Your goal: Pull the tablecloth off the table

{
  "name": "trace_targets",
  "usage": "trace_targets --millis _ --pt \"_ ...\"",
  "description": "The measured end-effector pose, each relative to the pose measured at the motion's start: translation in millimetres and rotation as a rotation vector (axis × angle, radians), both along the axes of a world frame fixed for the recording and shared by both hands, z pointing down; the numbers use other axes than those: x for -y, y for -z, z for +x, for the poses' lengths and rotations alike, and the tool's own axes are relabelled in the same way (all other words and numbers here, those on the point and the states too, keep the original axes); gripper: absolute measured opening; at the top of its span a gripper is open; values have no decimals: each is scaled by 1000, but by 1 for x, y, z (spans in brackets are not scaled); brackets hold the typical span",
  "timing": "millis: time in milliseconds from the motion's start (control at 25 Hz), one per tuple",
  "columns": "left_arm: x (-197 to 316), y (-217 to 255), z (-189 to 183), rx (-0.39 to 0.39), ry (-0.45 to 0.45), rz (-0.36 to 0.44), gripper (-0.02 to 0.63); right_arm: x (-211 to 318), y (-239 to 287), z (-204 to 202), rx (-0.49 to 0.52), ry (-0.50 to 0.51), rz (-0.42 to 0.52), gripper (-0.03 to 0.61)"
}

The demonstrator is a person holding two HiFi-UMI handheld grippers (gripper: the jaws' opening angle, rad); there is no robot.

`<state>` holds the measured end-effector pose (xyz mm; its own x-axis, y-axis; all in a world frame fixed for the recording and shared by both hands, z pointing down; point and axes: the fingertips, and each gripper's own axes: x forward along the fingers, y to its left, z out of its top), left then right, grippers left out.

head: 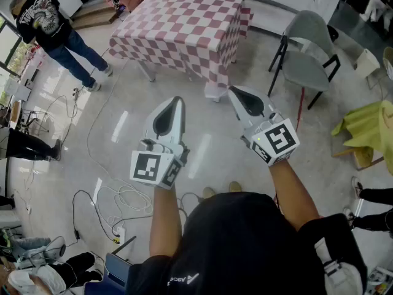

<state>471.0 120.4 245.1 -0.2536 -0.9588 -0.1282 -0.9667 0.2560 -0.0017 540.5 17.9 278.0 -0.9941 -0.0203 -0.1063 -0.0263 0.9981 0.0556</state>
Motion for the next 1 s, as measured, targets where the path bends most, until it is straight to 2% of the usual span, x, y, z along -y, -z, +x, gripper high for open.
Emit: trace_targets --millis 160,400,1000 --pt "-3 -4 -8 -19 3 3 10 -6 -1 -7 11 20 -16 0" --pt "-16 -8 -28 -38 11 -3 10 -16 -2 -23 3 -7 -13 0" --pt "-47 -24 -130 -43 14 -19 10 -28 -14 -98 -22 -86 37 0"
